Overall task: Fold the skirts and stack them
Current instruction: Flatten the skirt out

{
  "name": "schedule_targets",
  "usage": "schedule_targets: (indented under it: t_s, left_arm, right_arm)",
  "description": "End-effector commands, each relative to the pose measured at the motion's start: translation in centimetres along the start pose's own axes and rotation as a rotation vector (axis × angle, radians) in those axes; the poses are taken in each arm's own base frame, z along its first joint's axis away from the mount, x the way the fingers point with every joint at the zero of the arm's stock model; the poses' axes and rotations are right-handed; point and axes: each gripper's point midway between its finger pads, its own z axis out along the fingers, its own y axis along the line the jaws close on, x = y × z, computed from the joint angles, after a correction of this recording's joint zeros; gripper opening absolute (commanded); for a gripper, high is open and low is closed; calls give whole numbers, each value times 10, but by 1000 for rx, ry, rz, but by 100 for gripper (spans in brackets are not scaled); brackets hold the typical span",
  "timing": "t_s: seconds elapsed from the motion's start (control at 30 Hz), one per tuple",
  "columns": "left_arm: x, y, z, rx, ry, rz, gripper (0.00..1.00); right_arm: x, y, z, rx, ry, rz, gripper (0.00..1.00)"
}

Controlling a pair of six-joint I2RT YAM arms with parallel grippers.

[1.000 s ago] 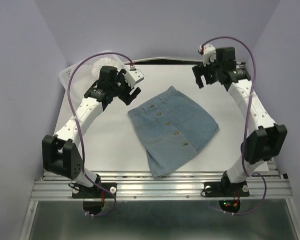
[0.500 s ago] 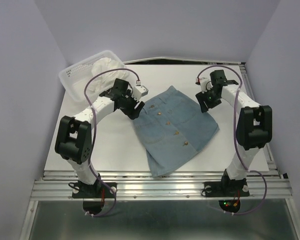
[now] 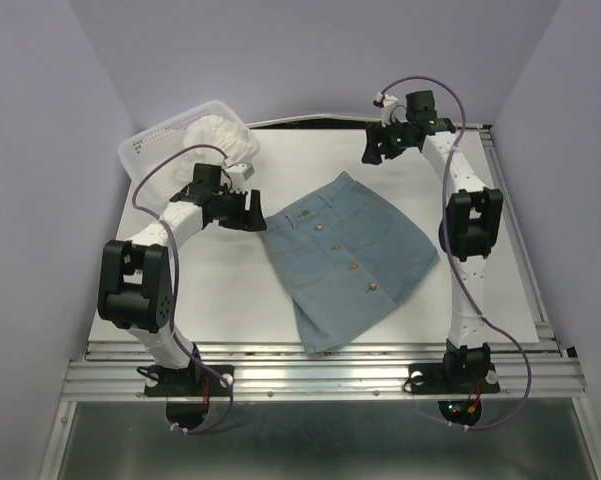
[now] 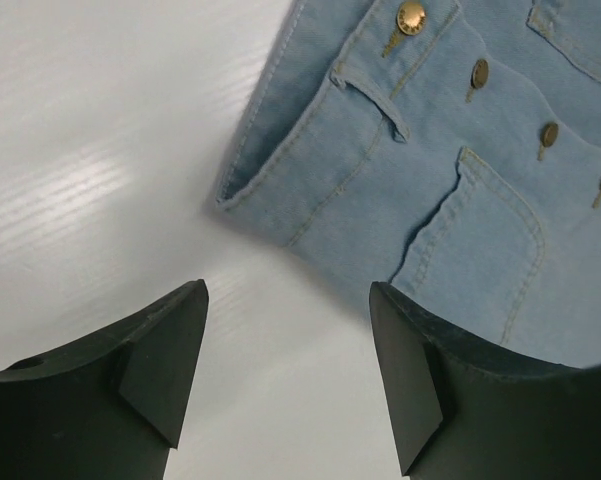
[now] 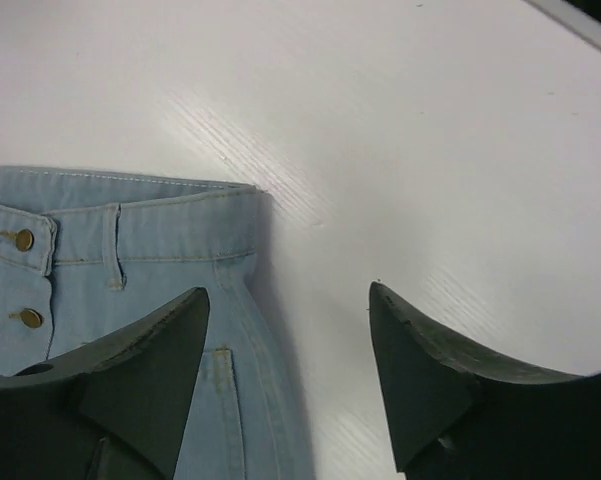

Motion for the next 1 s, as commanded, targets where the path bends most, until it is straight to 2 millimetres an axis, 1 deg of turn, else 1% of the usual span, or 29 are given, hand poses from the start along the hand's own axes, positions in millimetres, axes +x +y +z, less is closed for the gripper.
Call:
schedule_targets:
  t_s: [0.0, 0.03, 0.07, 0.1, 0.13, 0.17, 0.2, 0.23, 0.27, 0.3, 0.33, 0.4, 0.43, 0.5, 0.53, 0.57, 0.6, 0.63, 0.67, 0.73, 0.77, 0.83, 0.87, 0.9, 0.97]
  left_arm:
    - [-6, -30, -11, 89, -90, -97, 78]
    - [-6, -28, -11, 78, -98, -133, 79]
    - [1, -24, -9, 65, -96, -161, 79]
    - [4, -21, -9, 58, -95, -191, 80]
    - [6, -20, -8, 61, -92, -236, 80]
    - [9, -15, -8, 53, -93, -266, 80]
    - [9, -12, -8, 47, -102, -287, 80]
    - [17, -7, -6, 32, -94, -315, 80]
    - [18, -5, -6, 25, -97, -344, 80]
    - [17, -1, -6, 14, -109, -355, 80]
    - [22, 5, -4, -15, -106, -374, 80]
    - [27, 8, 0, -14, -99, -401, 80]
    - [28, 10, 6, -10, -99, -407, 80]
    - [27, 12, 12, 0, -101, -418, 78]
    - [31, 15, 19, 1, -83, -437, 77]
    - [31, 15, 23, 7, -79, -448, 77]
    - [27, 17, 29, 17, -86, -470, 74]
    - [26, 19, 32, 13, -88, -477, 73]
    - [28, 22, 37, 8, -83, -495, 70]
    - [21, 22, 40, 28, -108, -505, 66]
    - [18, 22, 43, 34, -124, -505, 65]
    - [17, 23, 46, 42, -133, -517, 65]
    - [14, 23, 47, 46, -141, -520, 65]
    - [8, 22, 47, 64, -161, -511, 64]
    - [3, 18, 50, 102, -177, -507, 63]
  right_arm:
    - [1, 45, 44, -152, -5, -22, 75]
    - [9, 52, 57, -153, 12, -28, 76]
    - [8, 53, 64, -150, -2, -40, 80]
    - [11, 52, 69, -149, 0, -33, 81]
    - [16, 57, 77, -151, 7, -35, 81]
    - [21, 56, 82, -154, 8, -28, 81]
    - [19, 54, 86, -153, -6, -19, 81]
    - [21, 54, 89, -154, -8, -15, 80]
    - [20, 53, 91, -156, -11, -17, 80]
    - [24, 52, 95, -161, -5, -14, 79]
    - [26, 52, 97, -161, -4, -15, 78]
    - [30, 52, 102, -173, -1, -15, 72]
    - [31, 53, 103, -183, -3, -17, 70]
    - [37, 53, 108, -190, 7, -7, 61]
    - [39, 54, 109, -203, 9, -5, 57]
    - [40, 55, 110, -211, 9, -7, 46]
    - [41, 56, 111, -217, 9, -5, 31]
    - [40, 57, 109, -221, 7, -2, 24]
    - [38, 59, 108, -228, 4, 0, 10]
    - [33, 64, 102, -245, -5, -4, 1]
    - [19, 68, 90, -245, -28, -18, 1]
    - [9, 77, 78, -271, -48, -19, 1]
    - [1, 81, 71, -279, -62, -18, 1]
    - [-14, 88, 57, -287, -87, -15, 1]
    - [-26, 96, 43, -308, -108, -10, 1]
